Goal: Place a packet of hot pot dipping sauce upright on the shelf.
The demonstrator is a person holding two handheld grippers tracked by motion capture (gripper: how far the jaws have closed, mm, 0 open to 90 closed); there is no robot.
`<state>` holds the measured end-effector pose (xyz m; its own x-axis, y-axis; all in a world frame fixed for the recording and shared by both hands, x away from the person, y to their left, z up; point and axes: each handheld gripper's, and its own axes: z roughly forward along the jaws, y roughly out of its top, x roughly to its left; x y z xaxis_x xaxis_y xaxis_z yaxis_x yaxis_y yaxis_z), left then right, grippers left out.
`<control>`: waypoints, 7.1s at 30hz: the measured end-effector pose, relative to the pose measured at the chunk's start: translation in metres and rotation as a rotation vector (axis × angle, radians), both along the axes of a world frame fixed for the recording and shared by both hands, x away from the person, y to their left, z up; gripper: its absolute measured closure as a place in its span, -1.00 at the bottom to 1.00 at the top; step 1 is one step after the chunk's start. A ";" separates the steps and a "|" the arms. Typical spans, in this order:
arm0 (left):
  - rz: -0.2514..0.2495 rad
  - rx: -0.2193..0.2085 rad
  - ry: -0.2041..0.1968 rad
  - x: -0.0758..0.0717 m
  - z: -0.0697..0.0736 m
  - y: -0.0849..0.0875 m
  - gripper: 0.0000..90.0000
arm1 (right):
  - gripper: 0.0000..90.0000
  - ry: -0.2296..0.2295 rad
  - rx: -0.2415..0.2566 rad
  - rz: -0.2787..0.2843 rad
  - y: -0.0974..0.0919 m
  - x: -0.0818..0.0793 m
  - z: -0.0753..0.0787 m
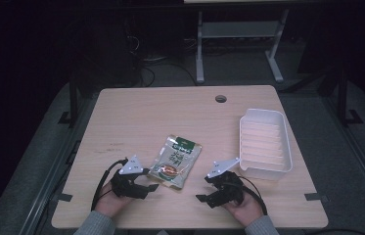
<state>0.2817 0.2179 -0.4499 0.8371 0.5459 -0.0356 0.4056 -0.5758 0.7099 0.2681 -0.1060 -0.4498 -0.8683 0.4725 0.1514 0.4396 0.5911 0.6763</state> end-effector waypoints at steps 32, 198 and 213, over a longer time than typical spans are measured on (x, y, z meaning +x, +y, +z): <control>0.105 -0.004 0.027 0.022 0.000 -0.006 0.33 | -0.48 0.072 -0.006 -0.066 0.045 0.076 0.038; -0.064 -0.106 0.003 0.012 0.016 -0.006 0.87 | 0.92 0.120 -0.017 0.272 0.084 0.111 0.112; -0.031 -0.092 -0.016 0.011 0.015 -0.001 0.52 | 0.99 0.140 0.017 0.303 0.072 0.107 0.118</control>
